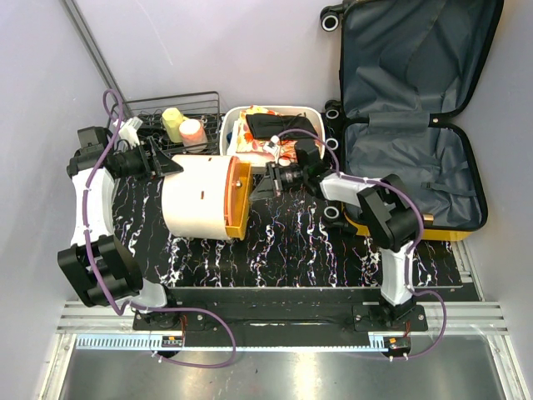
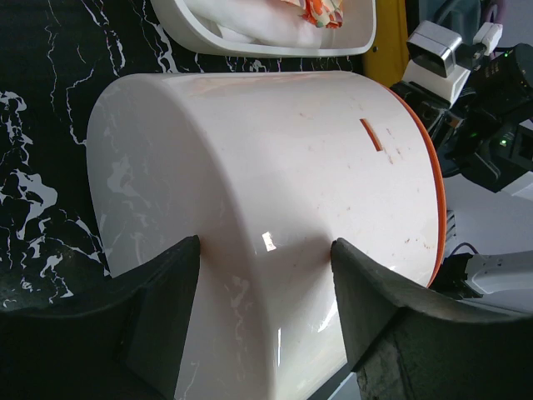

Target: Open, take out, and arrange the luggage

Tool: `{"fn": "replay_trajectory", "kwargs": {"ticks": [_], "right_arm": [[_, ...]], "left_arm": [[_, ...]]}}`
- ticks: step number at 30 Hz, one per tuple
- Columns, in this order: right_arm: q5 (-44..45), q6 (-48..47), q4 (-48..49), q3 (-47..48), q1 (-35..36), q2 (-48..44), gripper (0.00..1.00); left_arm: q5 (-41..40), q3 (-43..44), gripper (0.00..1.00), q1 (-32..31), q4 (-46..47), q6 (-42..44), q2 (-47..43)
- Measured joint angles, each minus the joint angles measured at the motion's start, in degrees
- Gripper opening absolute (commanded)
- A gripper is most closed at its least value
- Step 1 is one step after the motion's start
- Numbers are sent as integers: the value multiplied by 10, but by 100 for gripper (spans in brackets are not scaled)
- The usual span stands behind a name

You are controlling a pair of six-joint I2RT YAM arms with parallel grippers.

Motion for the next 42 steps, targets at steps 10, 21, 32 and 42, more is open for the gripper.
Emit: {"fn": "replay_trajectory", "kwargs": {"ticks": [10, 21, 32, 42], "right_arm": [[-30, -117, -144, -49, -56, -73, 47], [-2, -185, -281, -47, -116, -119, 92], [213, -545, -734, 156, -331, -220, 97], [437, -586, -856, -7, -354, -237, 100]], "left_arm": [[1, 9, 67, 0, -7, 0, 9], [-42, 53, 93, 1, -39, 22, 14], [-82, 182, 95, 1, -42, 53, 3], [-96, 183, 94, -14, -34, 48, 3]]}}
